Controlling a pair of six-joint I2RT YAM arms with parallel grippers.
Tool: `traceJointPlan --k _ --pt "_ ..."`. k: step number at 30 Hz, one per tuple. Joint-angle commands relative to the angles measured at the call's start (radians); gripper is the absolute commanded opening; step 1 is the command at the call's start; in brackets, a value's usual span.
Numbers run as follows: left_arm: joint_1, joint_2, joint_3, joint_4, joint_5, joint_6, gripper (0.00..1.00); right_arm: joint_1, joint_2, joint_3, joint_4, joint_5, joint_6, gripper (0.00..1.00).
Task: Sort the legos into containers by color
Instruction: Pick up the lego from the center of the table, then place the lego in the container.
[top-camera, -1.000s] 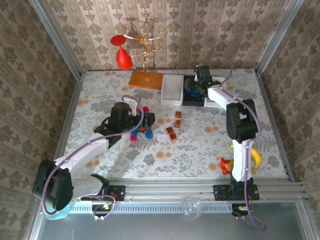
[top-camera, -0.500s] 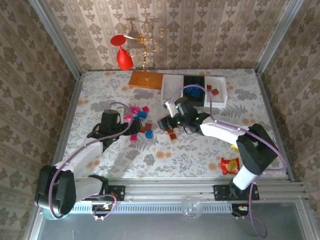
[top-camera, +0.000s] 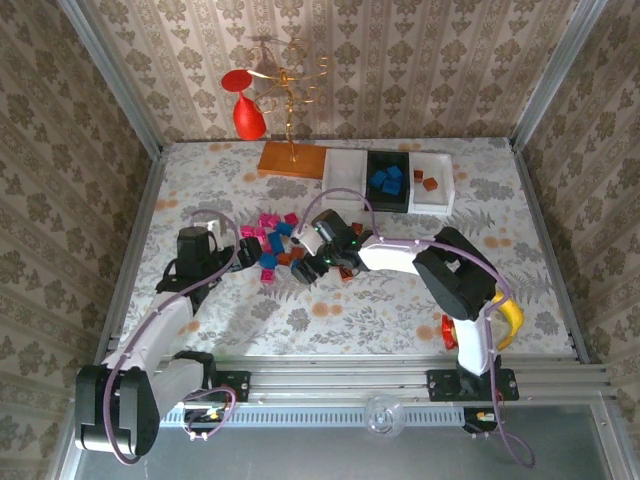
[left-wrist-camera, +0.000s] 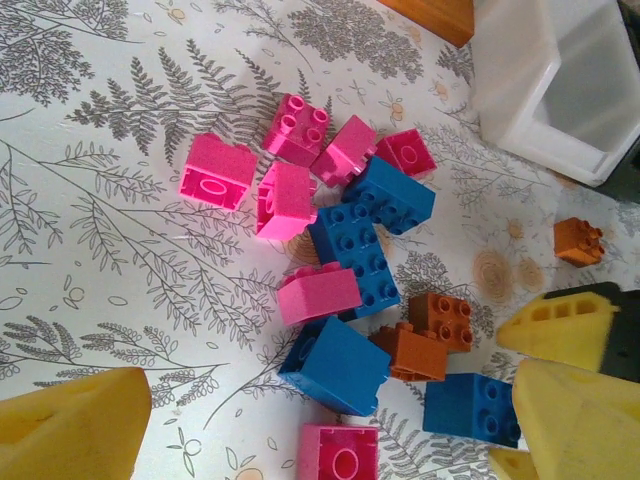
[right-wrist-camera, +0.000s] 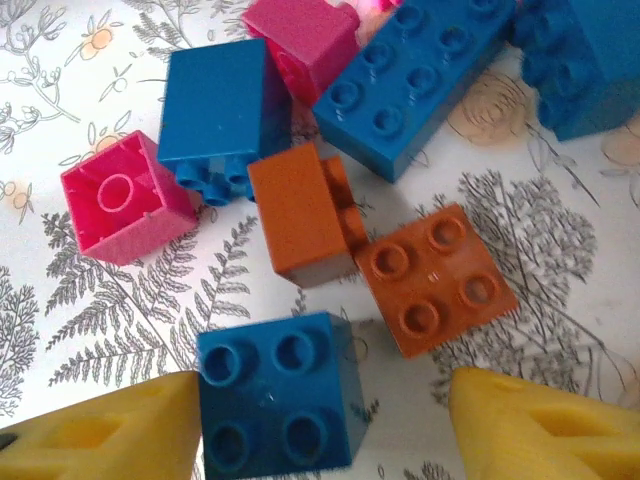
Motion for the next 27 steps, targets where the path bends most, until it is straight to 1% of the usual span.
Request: traceJointPlan --k 1,3,8,12,15,19,21,25,26,27 --pt "0.01 -0.014 -0.01 0.0 0.023 -0.018 0.95 0.012 0.028 0.046 -0.051 -0.034 -0.043 0.57" --pt "0.011 -0.006 -0.013 0.014 0.029 -0.021 0.95 0.016 0.031 0.047 -0.053 -0.049 -0.048 0.5" --pt "0.01 0.009 -0.004 0.031 0.042 -0.027 0.94 0.02 0.01 0.029 -0.068 -0.049 -0.046 0.38" --pt "0.005 0.015 0.014 0.035 0.057 -0.03 0.94 -0.004 -0.087 -0.042 -0.047 -0.028 -0.018 0.35" --pt "-0.022 0.018 0.026 0.063 0.057 -0.03 0.94 -0.068 -0.221 -0.127 0.018 -0.068 0.045 0.35" --pt "-0.105 0.057 0.064 0.142 0.059 -0.03 0.94 -0.213 -0.375 -0.218 0.177 -0.127 0.211 0.35" --pt "-0.161 0.092 0.089 0.187 0.06 -0.023 0.94 -0.276 -0.411 -0.222 0.195 -0.081 0.267 0.35" --pt "-0.276 0.178 0.161 0.249 0.063 0.001 0.95 -0.355 -0.412 -0.162 0.082 0.206 0.324 0.35" --pt "-0.306 0.201 0.181 0.261 0.066 0.005 0.95 -0.375 -0.4 -0.145 0.062 0.251 0.35 0.35" --pt "-0.333 0.22 0.196 0.27 0.068 0.009 0.95 -0.395 -0.385 -0.133 0.056 0.266 0.367 0.35"
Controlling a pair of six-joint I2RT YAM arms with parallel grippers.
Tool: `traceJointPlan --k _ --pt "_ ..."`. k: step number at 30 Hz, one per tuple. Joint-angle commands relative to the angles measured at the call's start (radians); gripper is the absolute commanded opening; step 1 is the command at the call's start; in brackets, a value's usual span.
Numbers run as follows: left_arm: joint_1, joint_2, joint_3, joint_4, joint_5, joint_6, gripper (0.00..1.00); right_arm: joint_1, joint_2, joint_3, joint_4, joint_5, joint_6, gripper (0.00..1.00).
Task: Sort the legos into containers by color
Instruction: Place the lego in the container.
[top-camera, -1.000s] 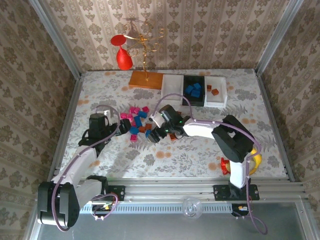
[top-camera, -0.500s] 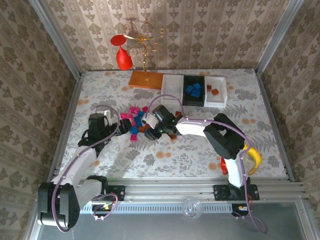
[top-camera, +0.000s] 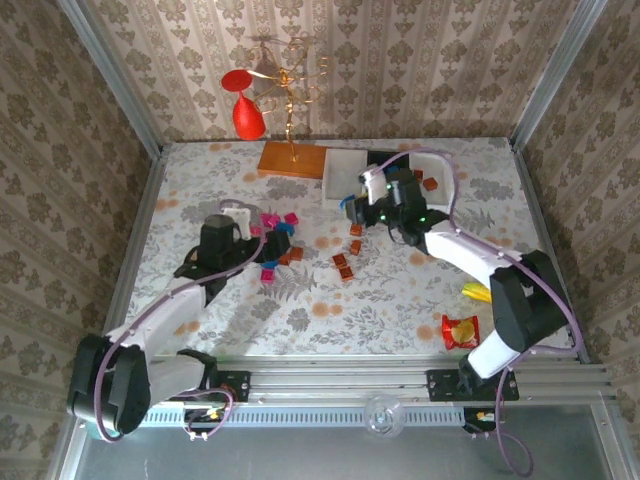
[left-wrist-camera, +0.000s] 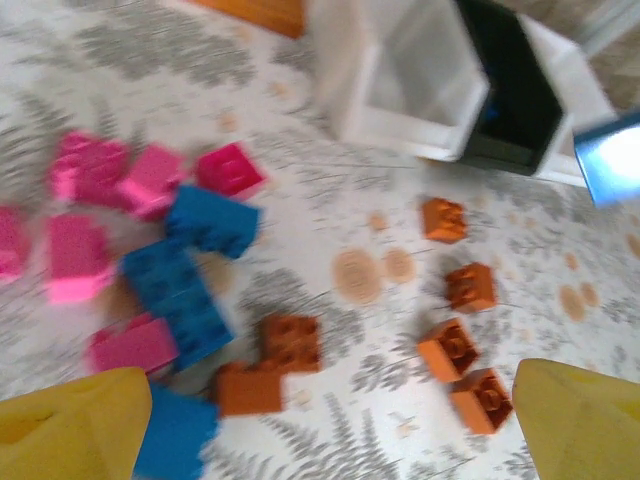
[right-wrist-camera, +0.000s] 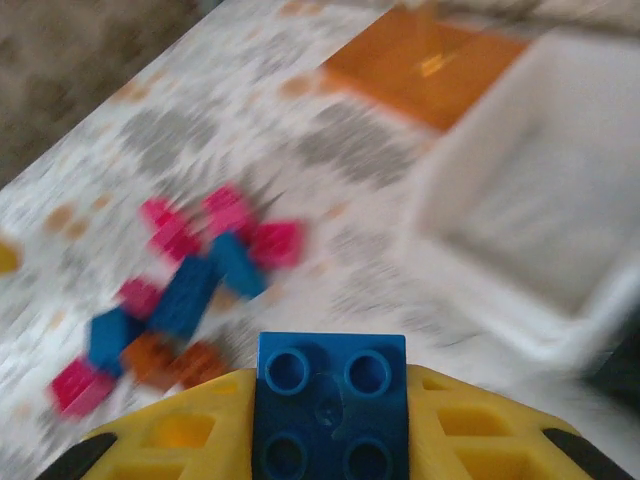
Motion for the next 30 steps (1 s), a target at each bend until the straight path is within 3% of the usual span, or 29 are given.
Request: traceJointPlan --k 1,10,16,22,26,30 --pt "-0.077 0.057 0.075 0.09 0.018 0.028 0.95 -0.048 0.056 0.052 -0.066 0.174 0.116 0.35" --pt "-0.169 0.129 0.144 0.077 -0.004 0.033 0.95 -0.106 0.331 0.294 -0.162 0.277 0.136 0.34" --pt "-0.166 0.079 0.122 -0.001 -0.09 0.058 0.95 -0.116 0.412 0.384 -0.196 0.199 0.142 0.45" --pt "-0.09 0.039 0.073 -0.089 -0.155 0.074 0.96 -0.117 0.283 0.272 -0.175 0.234 0.113 0.63" --pt "-0.015 0.009 0.03 -0.138 -0.15 0.077 0.96 -0.1 0.108 0.079 -0.091 0.224 0.114 0.69" --pt "0.04 -0.014 0.01 -0.242 -0.202 0.11 0.96 -0.015 -0.051 -0.088 0.002 0.222 0.05 0.75"
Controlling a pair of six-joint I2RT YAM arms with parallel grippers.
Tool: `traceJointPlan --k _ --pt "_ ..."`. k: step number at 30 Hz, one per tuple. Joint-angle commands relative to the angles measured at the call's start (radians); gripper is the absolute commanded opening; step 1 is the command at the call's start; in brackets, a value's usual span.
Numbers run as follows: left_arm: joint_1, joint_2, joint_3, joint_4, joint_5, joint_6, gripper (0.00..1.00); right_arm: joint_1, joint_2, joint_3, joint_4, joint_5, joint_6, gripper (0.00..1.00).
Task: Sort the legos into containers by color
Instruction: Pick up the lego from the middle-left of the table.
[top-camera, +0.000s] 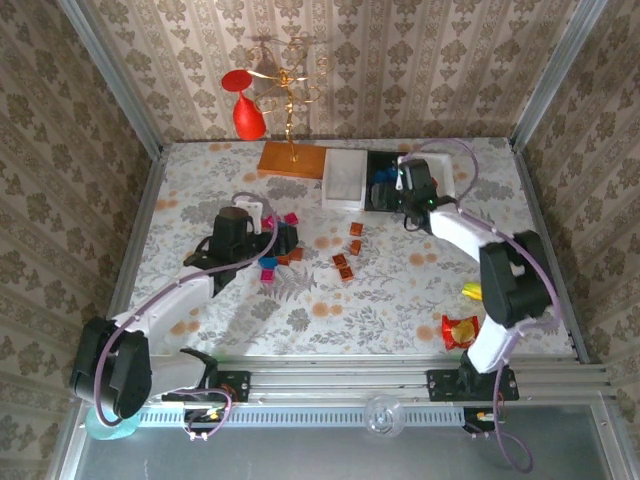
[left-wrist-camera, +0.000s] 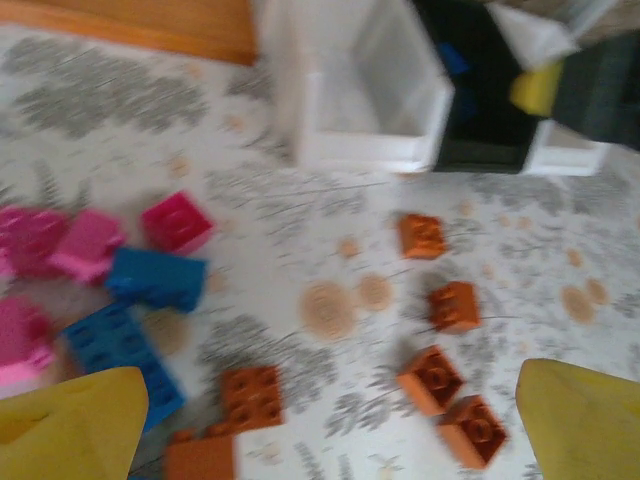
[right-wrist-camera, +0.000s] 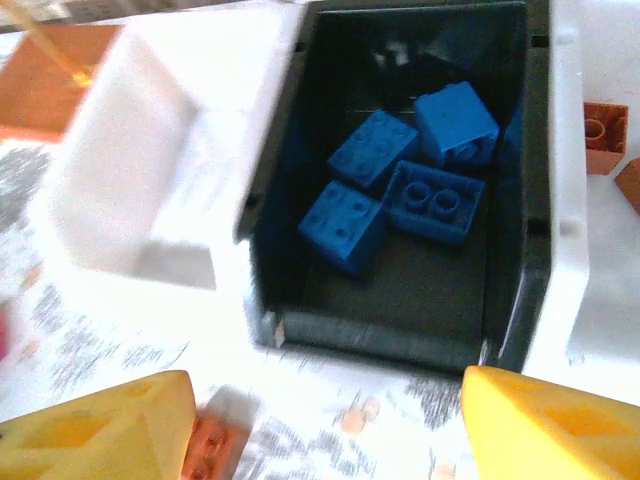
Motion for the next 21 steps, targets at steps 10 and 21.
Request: traceJointPlan --k 10,21 --pt "-0.003 -0.043 -0.082 -0.233 -0.06 0.039 0.94 0.295 -0.082 -0.091 0.037 -0.052 -0.177 0.82" --pt "-0.061 0.136 -0.043 -0.225 -0.109 0.047 0.79 0.322 -0.016 -0.074 0.016 0.008 -0.139 0.83"
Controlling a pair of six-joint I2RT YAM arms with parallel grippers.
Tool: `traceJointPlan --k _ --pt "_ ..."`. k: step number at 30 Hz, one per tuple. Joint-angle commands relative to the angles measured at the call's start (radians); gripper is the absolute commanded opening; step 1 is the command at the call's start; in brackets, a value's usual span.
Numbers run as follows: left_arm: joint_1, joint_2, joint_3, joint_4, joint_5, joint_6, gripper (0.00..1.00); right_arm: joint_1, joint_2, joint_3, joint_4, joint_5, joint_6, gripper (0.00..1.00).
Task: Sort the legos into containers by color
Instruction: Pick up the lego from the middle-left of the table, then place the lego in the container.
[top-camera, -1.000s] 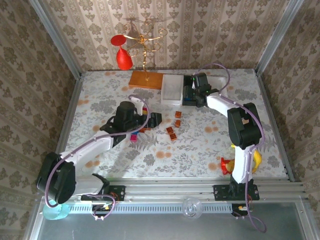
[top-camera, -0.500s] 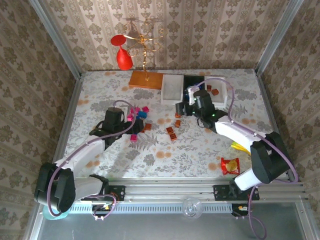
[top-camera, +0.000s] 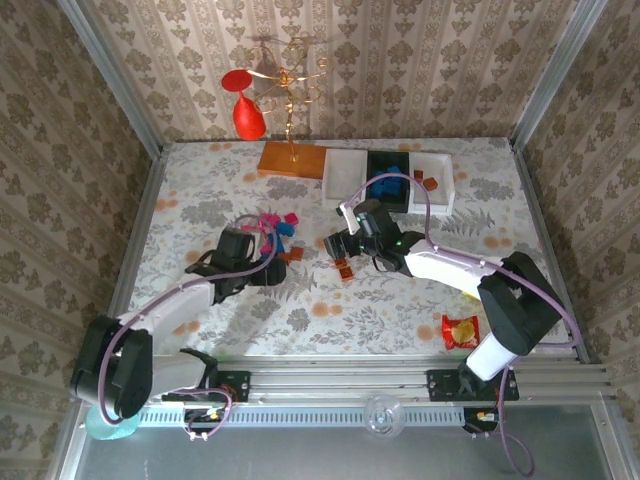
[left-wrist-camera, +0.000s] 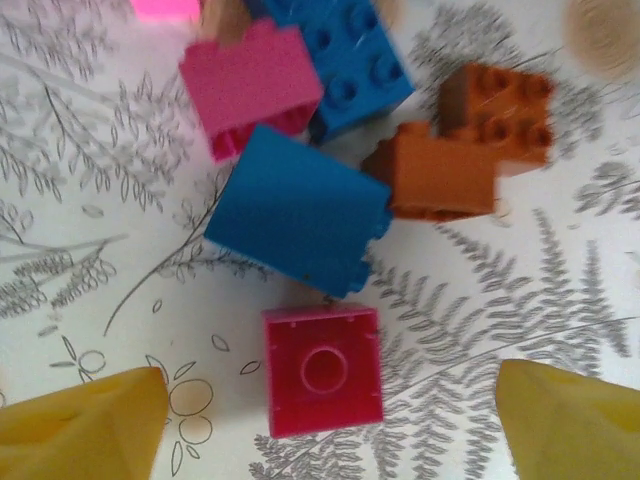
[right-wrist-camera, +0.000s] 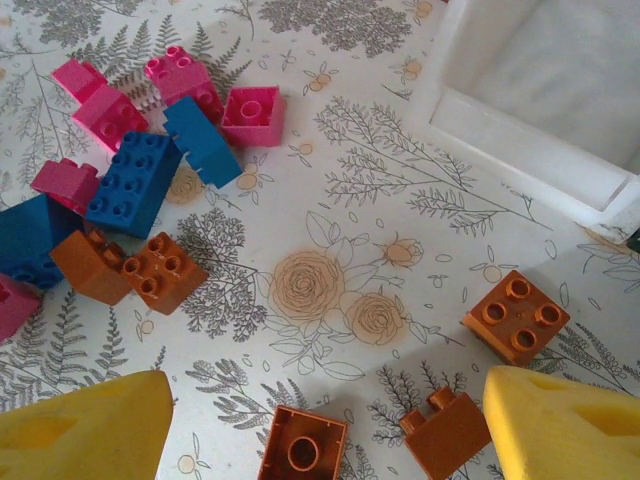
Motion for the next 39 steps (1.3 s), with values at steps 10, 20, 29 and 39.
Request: traceJointPlan --k 10,20,29,39 --pt "-0.1 0.161 0.094 -0.006 -0.144 0.03 0.55 0.0 0.004 0.008 -0.018 0.054 0.001 0.84" --pt "-0.142 0.104 0.073 0.03 -0.151 0.051 0.33 -0.016 -0.011 -0.005 -0.023 0.093 -0.002 0.84" --pt "-0.146 0.036 0.167 0.238 0.0 0.05 0.35 -0.146 -0.118 -0.139 0.116 0.089 0.175 0.85" --pt "-0.146 0.487 0.718 0.164 0.012 0.182 0.35 -0.156 -0.2 -0.267 0.236 0.103 0.243 0.87"
